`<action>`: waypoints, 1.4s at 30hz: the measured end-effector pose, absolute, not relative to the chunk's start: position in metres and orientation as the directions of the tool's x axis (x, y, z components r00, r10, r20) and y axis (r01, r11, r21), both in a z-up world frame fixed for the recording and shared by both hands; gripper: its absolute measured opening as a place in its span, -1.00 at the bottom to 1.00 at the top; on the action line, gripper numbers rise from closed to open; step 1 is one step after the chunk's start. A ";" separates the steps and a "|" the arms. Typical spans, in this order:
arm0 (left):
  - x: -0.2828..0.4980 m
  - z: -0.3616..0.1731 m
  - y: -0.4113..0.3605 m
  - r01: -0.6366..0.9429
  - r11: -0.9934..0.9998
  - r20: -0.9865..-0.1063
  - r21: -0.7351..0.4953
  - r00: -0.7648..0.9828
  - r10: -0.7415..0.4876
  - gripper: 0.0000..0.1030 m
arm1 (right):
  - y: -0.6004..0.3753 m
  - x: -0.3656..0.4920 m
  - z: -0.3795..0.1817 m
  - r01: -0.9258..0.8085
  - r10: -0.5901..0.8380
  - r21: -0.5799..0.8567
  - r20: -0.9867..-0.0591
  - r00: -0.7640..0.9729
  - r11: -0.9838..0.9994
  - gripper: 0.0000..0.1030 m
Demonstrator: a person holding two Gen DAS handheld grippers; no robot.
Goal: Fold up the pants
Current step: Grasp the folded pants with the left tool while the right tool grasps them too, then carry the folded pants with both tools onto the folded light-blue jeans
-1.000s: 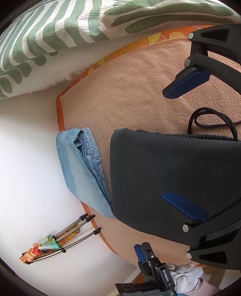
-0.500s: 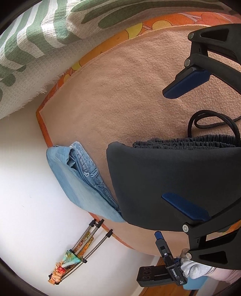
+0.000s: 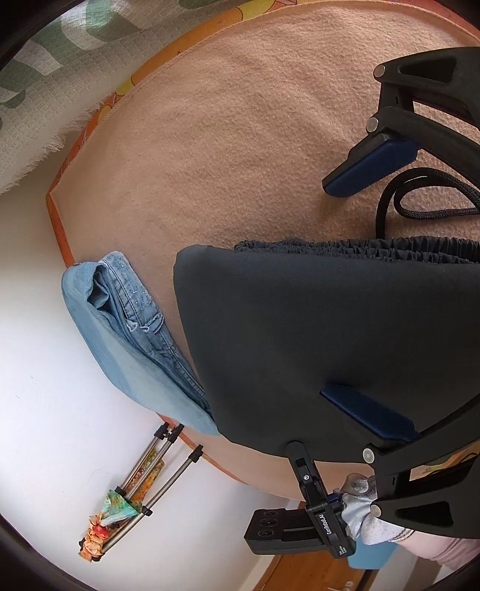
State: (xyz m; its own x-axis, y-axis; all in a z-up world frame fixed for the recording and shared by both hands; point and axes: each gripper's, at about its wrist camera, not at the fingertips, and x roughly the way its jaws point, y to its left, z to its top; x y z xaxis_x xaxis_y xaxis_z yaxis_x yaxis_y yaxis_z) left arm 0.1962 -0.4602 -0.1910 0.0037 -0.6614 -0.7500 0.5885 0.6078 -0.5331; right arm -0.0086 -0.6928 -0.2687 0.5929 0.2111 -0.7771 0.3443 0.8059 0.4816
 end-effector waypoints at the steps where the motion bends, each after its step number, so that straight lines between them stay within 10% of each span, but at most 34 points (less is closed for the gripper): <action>1: 0.196 -0.191 -0.460 0.589 0.605 -0.745 -0.535 0.008 -0.667 0.34 | -0.692 -0.008 -0.269 0.337 0.212 0.477 -0.778 0.592 0.812 0.96; 7: 0.188 -0.192 -0.466 0.624 0.568 -0.713 -0.537 0.024 -0.701 0.31 | -0.680 -0.002 -0.268 0.284 0.250 0.495 -0.759 0.601 0.821 0.52; 11: 0.187 -0.200 -0.471 0.586 0.563 -0.698 -0.583 -0.006 -0.716 -0.58 | -0.675 -0.001 -0.268 0.286 0.238 0.491 -0.756 0.610 0.823 0.31; 18: 0.147 -0.173 -0.488 0.751 0.549 -0.736 -0.367 0.127 -0.665 -0.73 | -0.659 -0.010 -0.244 0.271 0.192 0.462 -0.733 0.653 0.844 -0.51; 42: 0.106 -0.080 -0.461 0.861 0.459 -0.544 -0.219 0.282 -0.790 -0.76 | -0.611 -0.052 -0.136 0.243 -0.029 0.245 -0.647 0.762 0.939 -0.61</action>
